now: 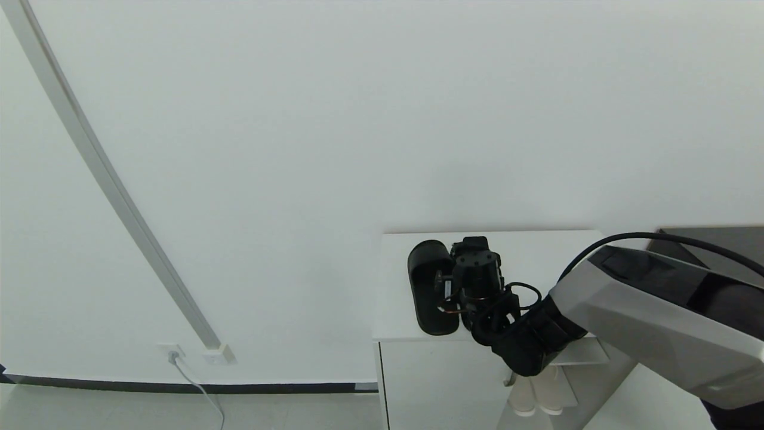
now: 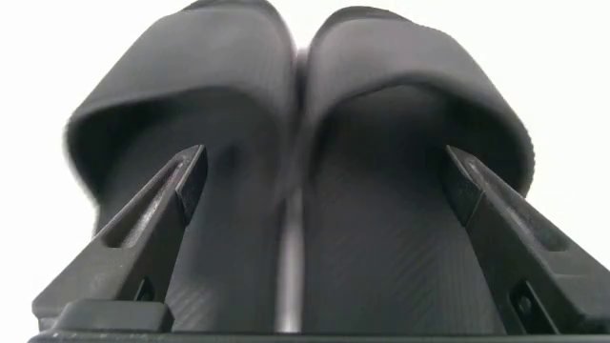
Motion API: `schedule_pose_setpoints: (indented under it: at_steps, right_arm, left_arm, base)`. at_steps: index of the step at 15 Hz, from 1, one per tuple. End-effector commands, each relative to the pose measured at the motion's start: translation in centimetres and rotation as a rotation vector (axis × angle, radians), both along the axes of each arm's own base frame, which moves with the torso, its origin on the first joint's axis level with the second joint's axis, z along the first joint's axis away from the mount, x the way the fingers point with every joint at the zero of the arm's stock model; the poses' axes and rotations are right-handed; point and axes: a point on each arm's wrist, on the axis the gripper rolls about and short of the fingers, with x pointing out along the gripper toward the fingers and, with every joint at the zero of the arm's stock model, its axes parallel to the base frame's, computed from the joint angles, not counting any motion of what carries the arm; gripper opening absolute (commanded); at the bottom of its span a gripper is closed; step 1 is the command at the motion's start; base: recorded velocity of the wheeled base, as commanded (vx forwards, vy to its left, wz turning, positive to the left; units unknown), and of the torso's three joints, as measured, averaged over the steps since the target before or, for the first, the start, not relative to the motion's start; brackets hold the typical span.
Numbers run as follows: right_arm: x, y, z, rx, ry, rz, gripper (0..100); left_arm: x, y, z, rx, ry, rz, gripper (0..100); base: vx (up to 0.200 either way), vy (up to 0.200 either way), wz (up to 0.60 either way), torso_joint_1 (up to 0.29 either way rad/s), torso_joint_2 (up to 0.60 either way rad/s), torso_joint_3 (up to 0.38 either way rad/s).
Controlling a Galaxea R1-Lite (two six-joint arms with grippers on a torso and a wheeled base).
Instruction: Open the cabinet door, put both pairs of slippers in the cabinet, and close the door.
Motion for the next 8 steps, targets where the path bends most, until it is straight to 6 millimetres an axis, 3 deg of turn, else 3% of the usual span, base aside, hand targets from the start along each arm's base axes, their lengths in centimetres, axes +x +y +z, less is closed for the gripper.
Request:
schedule_pose_setpoints:
  at_steps: [1,4,5,8]
  right_arm:
    - [1.2,0.3,-0.8,0.002,-0.003,-0.009,100]
    - [1.9,0.5,-0.6,0.010,-0.013,-0.014,100]
    - [2.0,0.4,-0.7,0.009,-0.013,-0.017,0]
    - [2.2,0.5,-1.0,0.001,-0.013,-0.017,0]
  left_arm:
    - [0.0,0.0,0.0,0.000,0.000,0.000,0]
    - [0.0,0.0,0.0,0.000,-0.001,0.000,0]
    - [0.0,0.0,0.0,0.000,0.000,0.000,0]
    - [0.0,0.0,0.0,0.000,0.000,0.000,0]
  base:
    - [0.000,0.000,0.00,0.000,0.00,0.000]
    - [0.000,0.000,0.00,0.000,0.00,0.000]
    - [0.000,0.000,0.00,0.000,0.00,0.000]
    - [0.000,0.000,0.00,0.000,0.00,0.000]
